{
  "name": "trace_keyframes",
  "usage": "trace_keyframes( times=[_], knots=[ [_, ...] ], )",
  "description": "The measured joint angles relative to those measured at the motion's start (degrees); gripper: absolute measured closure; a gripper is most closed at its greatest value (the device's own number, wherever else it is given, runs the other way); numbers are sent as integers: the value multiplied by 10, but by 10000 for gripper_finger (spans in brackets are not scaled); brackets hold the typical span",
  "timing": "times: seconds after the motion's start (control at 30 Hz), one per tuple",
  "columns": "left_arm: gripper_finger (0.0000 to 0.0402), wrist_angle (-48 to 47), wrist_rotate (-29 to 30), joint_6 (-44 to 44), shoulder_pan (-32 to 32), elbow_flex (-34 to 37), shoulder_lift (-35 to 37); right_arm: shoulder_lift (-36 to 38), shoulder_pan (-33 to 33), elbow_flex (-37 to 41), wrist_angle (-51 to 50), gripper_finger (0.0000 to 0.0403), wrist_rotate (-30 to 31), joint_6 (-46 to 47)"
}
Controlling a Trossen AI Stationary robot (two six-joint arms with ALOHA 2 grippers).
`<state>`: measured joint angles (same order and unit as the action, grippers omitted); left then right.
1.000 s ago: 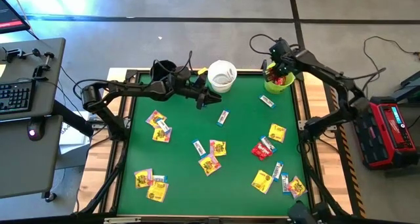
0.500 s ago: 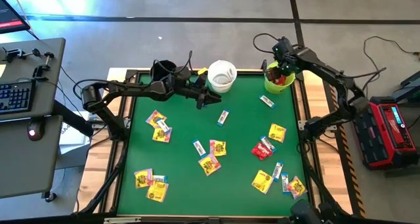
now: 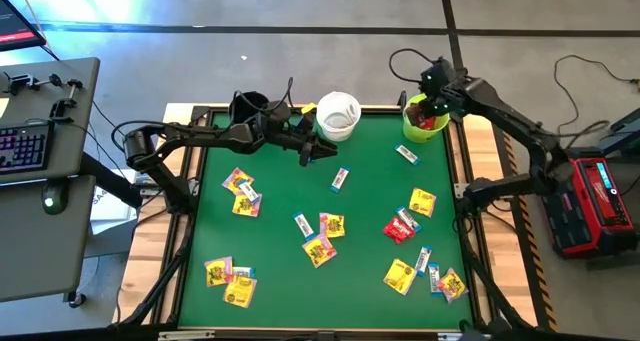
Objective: Sort candy by brand, put in halloween buckets
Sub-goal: Put the red candy into the green bucket
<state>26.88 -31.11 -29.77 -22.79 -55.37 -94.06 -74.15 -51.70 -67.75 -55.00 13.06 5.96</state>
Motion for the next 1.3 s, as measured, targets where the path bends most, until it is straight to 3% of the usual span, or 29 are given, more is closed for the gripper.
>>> trace_keyframes(
  times=[0.1, 0.37, 0.53, 0.67, 0.8, 0.97, 1.17, 1.3],
  knots=[
    [245, 0, 2, 0, 0, 0, 0, 26, 19, 0, 0, 392, -2, -12],
    [245, 0, 25, 1, -1, 0, 0, 32, 29, 0, 33, 343, -37, 16],
    [254, 1, 33, 24, -1, 0, 0, 35, 44, 0, 33, 357, -87, 36],
    [281, 0, 33, 36, -1, 0, 0, 49, 114, 0, 32, 397, -60, 54],
    [308, 0, 39, 44, -1, 0, 0, 50, 196, 1, 38, 397, -2, 99],
    [326, 0, 60, 45, -1, 0, 0, 55, 274, 59, 106, 401, 35, 170],
    [326, 0, 62, 55, -1, 0, 0, 60, 332, 164, 254, 402, 30, 232],
    [318, 2, 61, 94, -1, 0, 0, 60, 352, 200, 327, 402, -5, 225]
  ],
)
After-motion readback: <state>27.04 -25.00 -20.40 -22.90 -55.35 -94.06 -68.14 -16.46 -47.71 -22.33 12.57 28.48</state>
